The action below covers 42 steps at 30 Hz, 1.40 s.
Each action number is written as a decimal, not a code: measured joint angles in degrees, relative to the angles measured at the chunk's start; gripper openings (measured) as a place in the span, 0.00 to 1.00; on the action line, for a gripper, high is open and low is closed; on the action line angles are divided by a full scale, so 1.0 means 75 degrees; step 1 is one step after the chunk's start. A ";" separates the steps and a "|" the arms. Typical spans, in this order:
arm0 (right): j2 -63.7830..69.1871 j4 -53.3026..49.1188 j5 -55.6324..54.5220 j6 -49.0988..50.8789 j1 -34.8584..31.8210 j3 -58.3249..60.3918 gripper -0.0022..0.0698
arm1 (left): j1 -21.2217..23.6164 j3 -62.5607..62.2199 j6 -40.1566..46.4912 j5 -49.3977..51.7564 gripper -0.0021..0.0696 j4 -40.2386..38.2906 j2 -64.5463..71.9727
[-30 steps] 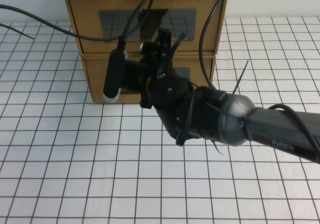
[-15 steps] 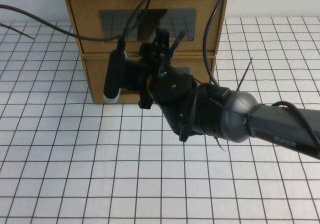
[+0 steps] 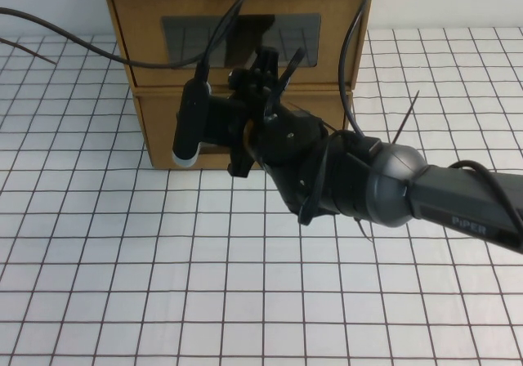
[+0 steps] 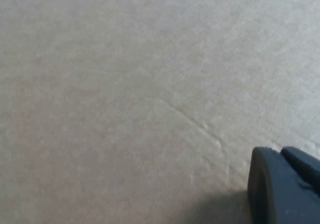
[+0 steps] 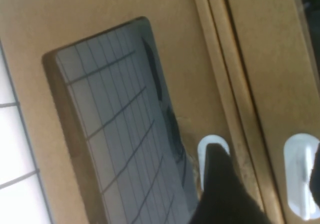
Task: Open the shoe box
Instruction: 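Pull the top drawer of the cardboard box fully open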
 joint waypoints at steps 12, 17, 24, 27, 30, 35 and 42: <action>0.0213 -0.0067 0.0044 -0.0005 -0.0113 -0.0192 0.50 | 0.0000 0.0000 0.0000 0.0013 0.03 0.0000 0.0000; 0.0230 -0.0079 0.0059 -0.0005 -0.0113 -0.0242 0.48 | 0.0000 0.0000 0.0000 0.0013 0.03 0.0000 0.0000; 0.0230 -0.0115 0.0142 -0.0017 -0.0120 -0.0273 0.30 | 0.0000 0.0000 0.0000 0.0013 0.03 0.0000 0.0000; 0.0230 -0.0143 0.0172 -0.0017 -0.0120 -0.0289 0.24 | 0.0000 0.0000 0.0000 0.0027 0.03 0.0000 0.0000; 0.0230 -0.0143 0.0187 -0.0017 -0.0132 -0.0353 0.18 | 0.0000 0.0000 0.0000 0.0027 0.03 0.0000 0.0000; 0.0230 -0.0143 0.0197 -0.0017 -0.0137 -0.0398 0.09 | 0.0000 0.0000 0.0000 0.0027 0.03 0.0000 0.0000; 0.0230 -0.0155 0.0215 -0.0034 -0.0137 -0.0403 0.04 | 0.0000 0.0000 0.0000 0.0027 0.03 0.0000 0.0000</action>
